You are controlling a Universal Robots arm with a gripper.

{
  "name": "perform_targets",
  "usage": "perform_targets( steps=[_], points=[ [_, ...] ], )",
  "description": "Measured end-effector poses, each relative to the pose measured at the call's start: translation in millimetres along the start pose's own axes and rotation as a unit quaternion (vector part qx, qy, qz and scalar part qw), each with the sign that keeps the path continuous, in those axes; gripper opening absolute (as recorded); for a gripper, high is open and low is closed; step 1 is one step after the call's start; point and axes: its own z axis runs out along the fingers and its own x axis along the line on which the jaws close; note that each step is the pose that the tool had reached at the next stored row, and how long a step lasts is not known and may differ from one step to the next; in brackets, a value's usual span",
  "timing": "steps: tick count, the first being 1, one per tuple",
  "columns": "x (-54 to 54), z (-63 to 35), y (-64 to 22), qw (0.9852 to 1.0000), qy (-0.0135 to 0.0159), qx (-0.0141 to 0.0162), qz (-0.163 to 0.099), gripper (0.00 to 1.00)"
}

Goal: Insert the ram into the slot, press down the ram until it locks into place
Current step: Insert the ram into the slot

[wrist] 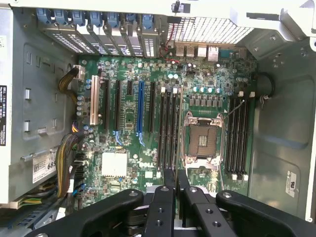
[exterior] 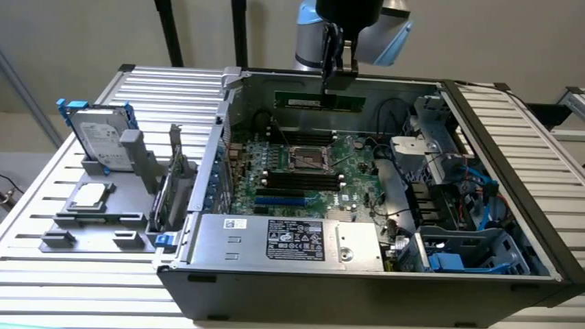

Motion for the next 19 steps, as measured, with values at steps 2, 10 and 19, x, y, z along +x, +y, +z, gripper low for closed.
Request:
perform_targets(
  steps=[2, 10, 19],
  points=[
    [0.0, 0.5, 0.1, 1.0, 0.0001, 0.0008, 0.0, 0.13],
    [0.1, 14.4, 4.2, 1.0, 0.0001, 0.002, 0.0, 0.13],
    [0.4, 31.0, 8.7, 1.0, 0.0, 0.002, 0.0, 0.13]
  ],
)
